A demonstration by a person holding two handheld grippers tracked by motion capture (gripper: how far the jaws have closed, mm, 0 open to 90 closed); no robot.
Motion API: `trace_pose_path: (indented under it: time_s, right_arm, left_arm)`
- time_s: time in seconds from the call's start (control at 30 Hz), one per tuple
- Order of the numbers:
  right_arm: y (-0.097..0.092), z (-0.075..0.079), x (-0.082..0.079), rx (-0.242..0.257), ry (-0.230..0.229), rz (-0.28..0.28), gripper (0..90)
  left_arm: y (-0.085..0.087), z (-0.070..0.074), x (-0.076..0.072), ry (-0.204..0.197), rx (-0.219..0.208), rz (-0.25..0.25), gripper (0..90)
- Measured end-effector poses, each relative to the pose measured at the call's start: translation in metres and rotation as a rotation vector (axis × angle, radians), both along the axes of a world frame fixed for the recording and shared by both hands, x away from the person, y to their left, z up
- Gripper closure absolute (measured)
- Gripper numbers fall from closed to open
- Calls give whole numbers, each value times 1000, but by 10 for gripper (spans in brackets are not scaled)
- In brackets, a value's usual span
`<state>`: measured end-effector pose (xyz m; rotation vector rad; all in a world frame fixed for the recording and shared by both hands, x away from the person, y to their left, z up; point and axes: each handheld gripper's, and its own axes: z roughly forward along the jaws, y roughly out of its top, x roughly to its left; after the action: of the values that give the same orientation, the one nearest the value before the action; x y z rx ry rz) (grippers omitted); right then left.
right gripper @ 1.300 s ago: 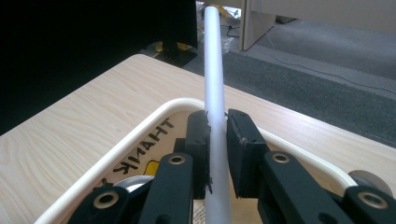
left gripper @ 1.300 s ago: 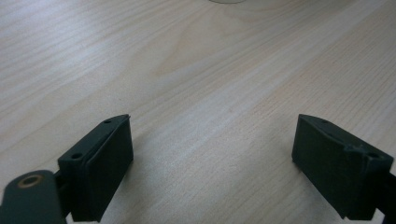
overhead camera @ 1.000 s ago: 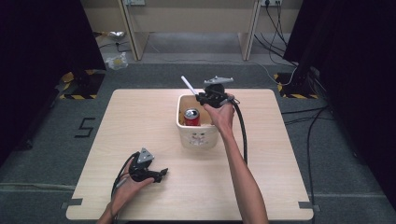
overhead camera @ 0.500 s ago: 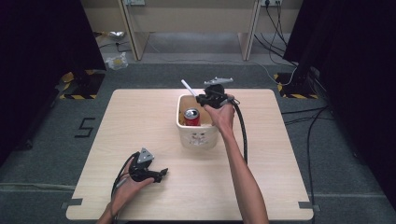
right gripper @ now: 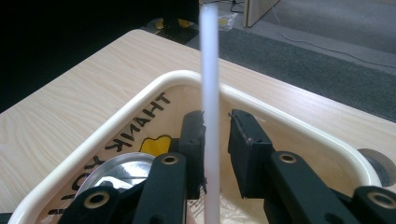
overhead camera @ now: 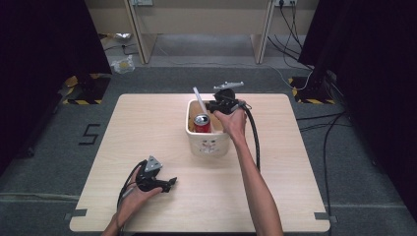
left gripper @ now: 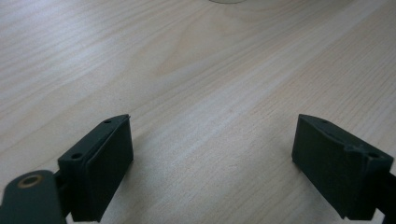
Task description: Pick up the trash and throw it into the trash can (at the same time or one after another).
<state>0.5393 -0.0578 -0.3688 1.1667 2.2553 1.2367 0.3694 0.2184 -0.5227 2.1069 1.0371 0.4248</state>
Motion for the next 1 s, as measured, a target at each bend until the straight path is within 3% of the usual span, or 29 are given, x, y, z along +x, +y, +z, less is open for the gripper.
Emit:
trace_pose_path:
  time_s: [0.43,0.8,1.0]
  right_arm:
    - [-8,8,-7,6,-12,-9,613]
    - [-26,11,-18,22,-22,-30,395]
    - [-37,12,-24,22,-25,-57,335]
  left_arm:
    - [0,0,0,-1,0,0,118]
    - [0,0,0,-4,0,1,118]
    - [0,0,0,-4,0,1,117]
